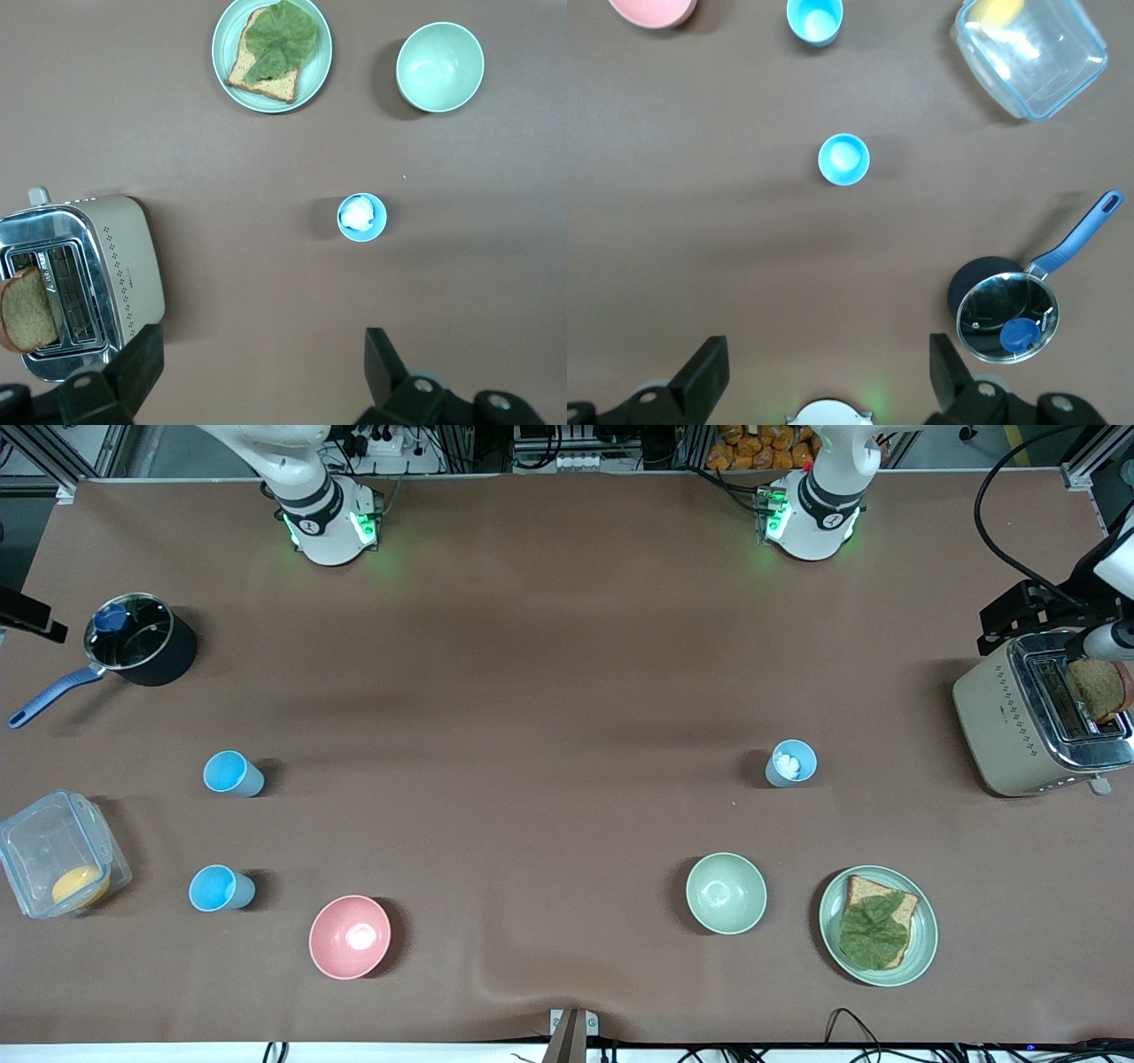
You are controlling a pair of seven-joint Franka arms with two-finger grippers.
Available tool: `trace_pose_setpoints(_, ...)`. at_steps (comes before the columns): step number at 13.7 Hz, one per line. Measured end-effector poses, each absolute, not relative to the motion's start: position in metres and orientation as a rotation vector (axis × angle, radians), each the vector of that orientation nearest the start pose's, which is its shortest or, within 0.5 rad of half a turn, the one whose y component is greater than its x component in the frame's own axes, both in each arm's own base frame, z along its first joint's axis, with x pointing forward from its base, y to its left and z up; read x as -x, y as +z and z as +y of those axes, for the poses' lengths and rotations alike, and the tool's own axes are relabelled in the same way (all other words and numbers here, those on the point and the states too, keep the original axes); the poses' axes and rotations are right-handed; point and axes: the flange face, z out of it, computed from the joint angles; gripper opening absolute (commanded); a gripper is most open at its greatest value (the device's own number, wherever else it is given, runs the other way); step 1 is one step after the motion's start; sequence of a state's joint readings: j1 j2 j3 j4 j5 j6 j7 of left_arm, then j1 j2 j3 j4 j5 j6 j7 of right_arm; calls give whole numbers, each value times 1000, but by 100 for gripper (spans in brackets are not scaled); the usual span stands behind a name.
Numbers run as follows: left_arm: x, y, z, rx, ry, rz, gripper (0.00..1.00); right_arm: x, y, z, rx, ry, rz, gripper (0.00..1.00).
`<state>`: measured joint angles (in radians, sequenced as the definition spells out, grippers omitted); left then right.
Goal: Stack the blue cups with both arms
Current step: 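Reach the right gripper and the left gripper toward two blue cups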
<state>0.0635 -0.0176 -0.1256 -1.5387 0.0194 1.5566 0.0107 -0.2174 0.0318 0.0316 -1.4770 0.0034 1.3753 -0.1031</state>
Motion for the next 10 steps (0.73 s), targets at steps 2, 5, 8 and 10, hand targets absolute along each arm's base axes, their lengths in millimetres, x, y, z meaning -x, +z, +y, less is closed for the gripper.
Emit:
trace_pose_setpoints(2,-548,648,-33,3119,-55,114,100,-531,630,-97,3096,274,121,100)
trace_pose_setpoints(5,-555,635,-32,3121,-18,114,100,-526,624,-89,3074,360,97,100)
trace_pose_setpoints(8,-579,569,-38,3127,110,134,100,-528,610,-81,3046,442,68,100)
trace_pose_setpoints(10,-595,499,-57,3155,69,149,100,-538,580,-83,2971,530,48,100)
